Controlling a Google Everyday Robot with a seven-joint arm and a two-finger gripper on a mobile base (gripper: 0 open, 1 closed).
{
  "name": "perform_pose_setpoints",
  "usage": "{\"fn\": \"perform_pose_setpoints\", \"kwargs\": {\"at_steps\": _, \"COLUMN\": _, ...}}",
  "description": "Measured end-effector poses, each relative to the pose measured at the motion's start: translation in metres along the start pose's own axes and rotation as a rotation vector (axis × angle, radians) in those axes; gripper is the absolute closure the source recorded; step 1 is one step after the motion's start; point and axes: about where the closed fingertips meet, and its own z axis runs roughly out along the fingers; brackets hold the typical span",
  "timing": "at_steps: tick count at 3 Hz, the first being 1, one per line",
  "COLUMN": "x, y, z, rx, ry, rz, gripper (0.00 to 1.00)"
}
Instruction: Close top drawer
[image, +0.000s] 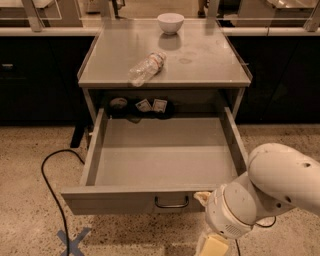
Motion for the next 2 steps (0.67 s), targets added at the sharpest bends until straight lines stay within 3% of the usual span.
{"fn": "perform_pose_setpoints", "kwargs": {"at_steps": 1, "x": 0.008, "y": -0.018, "z": 0.017, "rx": -0.02, "ry": -0.015, "rz": -0.002, "gripper": 0.0}}
{"fn": "perform_pose_setpoints", "kwargs": {"at_steps": 2, "x": 0.006, "y": -0.057, "z": 0.034, "rx": -0.054, "ry": -0.014, "rz": -0.041, "gripper": 0.0}}
